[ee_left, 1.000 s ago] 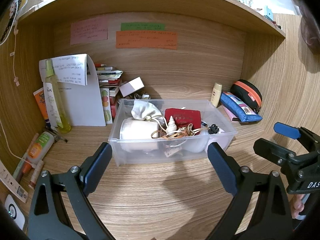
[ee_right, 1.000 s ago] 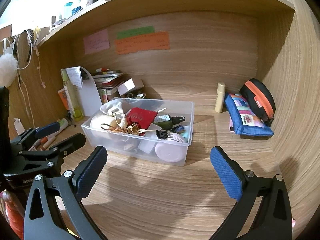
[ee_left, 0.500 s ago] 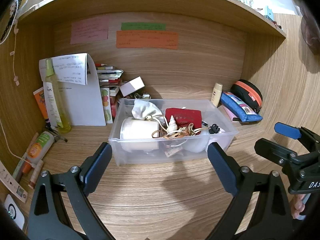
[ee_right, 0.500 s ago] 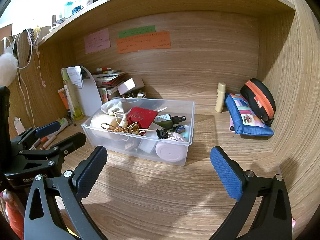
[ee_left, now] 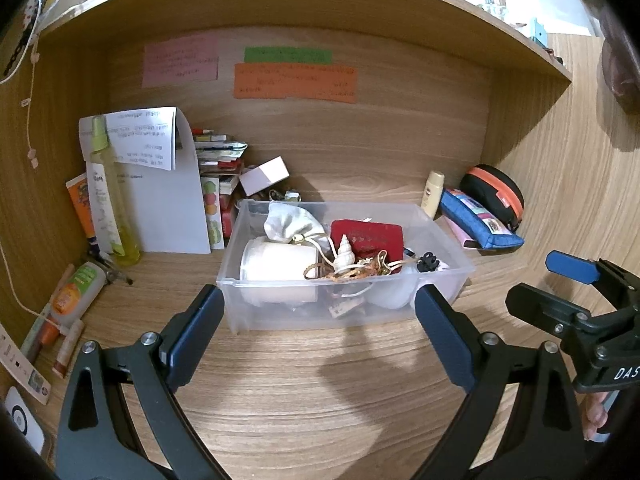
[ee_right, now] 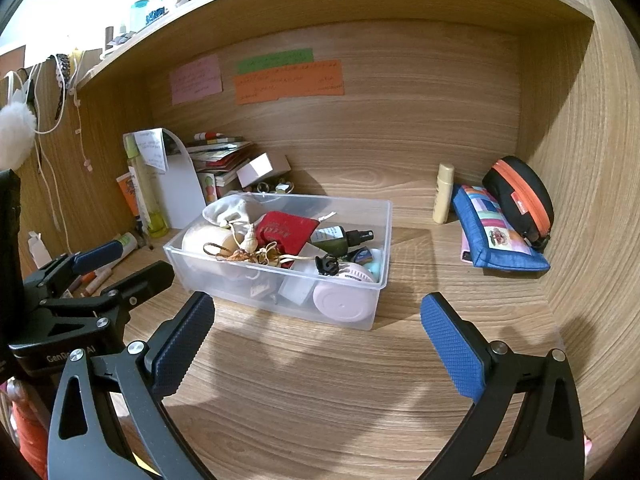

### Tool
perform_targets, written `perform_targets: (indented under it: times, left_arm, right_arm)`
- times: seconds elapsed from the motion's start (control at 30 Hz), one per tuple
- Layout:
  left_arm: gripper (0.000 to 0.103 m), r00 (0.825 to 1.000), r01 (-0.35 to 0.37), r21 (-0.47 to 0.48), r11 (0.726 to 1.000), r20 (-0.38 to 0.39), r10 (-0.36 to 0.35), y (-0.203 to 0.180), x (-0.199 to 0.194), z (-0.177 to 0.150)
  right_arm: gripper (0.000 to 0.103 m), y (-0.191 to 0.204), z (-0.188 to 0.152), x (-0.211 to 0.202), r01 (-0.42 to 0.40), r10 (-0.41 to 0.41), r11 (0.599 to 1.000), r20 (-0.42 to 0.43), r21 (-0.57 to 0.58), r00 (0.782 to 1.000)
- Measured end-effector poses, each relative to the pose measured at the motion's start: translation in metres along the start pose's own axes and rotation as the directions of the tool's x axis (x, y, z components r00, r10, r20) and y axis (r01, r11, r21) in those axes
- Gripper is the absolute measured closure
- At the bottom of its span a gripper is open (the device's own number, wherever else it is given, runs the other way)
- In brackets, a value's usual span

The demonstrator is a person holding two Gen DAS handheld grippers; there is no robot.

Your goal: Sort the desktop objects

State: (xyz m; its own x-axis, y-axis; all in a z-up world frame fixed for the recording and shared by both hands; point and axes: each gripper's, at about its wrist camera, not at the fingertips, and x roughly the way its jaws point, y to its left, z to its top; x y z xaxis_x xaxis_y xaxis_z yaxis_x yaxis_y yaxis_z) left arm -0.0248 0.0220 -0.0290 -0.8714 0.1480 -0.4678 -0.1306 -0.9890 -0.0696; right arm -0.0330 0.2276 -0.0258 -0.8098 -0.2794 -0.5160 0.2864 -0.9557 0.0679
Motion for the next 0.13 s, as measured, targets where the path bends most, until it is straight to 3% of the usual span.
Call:
perform_targets:
  times: [0.13]
  left_arm:
    - [0.006,1.000,-0.004,-0.003,1.000,-0.011,0.004,-0.0003,0.0019,0.0001]
  right_arm:
    - [0.000,0.0000,-0.0007,0.0010,-0.002,0.002,1.000,-0.003,-0.001,1.000]
